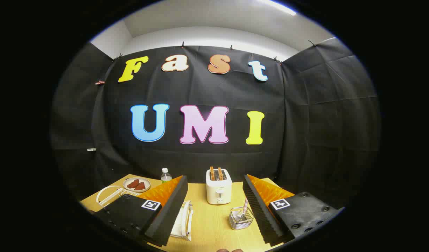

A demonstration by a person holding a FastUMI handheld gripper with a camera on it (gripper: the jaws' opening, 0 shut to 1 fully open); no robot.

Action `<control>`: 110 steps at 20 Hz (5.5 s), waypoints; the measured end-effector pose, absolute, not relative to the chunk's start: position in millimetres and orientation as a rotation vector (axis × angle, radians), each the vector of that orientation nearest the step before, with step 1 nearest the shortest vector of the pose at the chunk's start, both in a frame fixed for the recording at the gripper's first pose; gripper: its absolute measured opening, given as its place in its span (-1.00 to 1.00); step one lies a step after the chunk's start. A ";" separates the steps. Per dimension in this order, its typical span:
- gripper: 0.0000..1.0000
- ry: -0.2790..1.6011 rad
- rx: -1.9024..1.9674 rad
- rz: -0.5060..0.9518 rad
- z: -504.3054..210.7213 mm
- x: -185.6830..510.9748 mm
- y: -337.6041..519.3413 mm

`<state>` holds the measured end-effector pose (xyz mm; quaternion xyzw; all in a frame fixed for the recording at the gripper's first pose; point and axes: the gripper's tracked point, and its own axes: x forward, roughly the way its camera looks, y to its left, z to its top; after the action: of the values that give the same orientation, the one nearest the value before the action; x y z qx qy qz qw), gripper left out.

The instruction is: Take the plate from the dish rack, then take the spoon from the basket and place it into the plate.

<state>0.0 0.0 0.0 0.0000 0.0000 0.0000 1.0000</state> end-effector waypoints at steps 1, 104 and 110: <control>0.95 0.001 0.002 0.000 -1.2 -1.7 2.6; -0.55 0.900 0.058 0.028 -188.7 104.9 138.4; -0.55 0.855 0.185 0.080 -150.7 61.6 91.5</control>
<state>61.6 91.5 -150.7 0.0895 0.4137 0.0386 0.9052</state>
